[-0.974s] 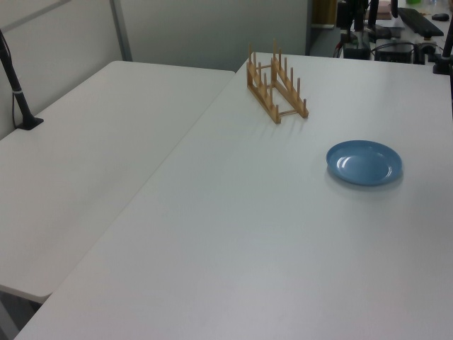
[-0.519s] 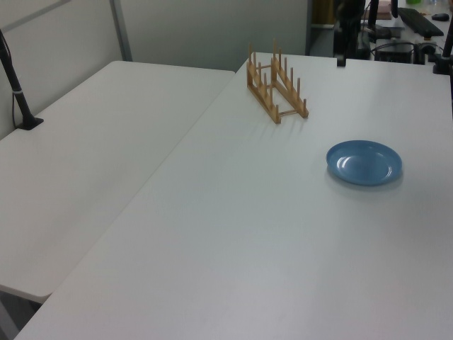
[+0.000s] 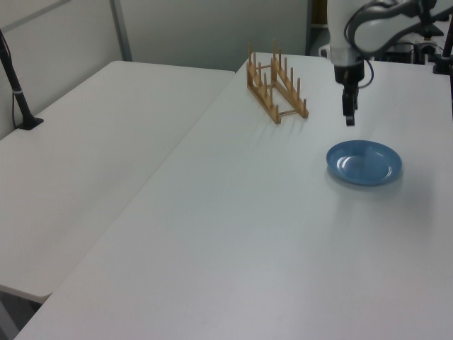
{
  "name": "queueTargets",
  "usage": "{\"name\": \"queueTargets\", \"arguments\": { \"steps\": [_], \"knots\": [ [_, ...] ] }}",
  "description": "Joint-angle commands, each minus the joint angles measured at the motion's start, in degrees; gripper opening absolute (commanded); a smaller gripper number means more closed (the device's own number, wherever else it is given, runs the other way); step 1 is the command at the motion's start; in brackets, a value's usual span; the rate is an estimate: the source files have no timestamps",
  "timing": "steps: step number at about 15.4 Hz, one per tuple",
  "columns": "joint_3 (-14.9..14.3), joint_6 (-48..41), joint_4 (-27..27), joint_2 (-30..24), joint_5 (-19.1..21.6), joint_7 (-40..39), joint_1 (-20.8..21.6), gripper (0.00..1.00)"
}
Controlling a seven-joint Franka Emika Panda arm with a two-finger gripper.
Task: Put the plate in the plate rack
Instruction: 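Lower the gripper onto the plate rim and close on it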
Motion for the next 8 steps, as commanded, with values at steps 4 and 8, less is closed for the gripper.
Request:
{"name": "queueTargets", "arguments": {
  "steps": [4, 8],
  "knots": [
    [-0.1, 1.8, -1.0, 5.7, -1.6, -6.2, 0.7, 0.37],
    [-0.1, 3.3, -0.6, 8.3, -3.4, -6.3, 1.0, 0.37]
  ]
}}
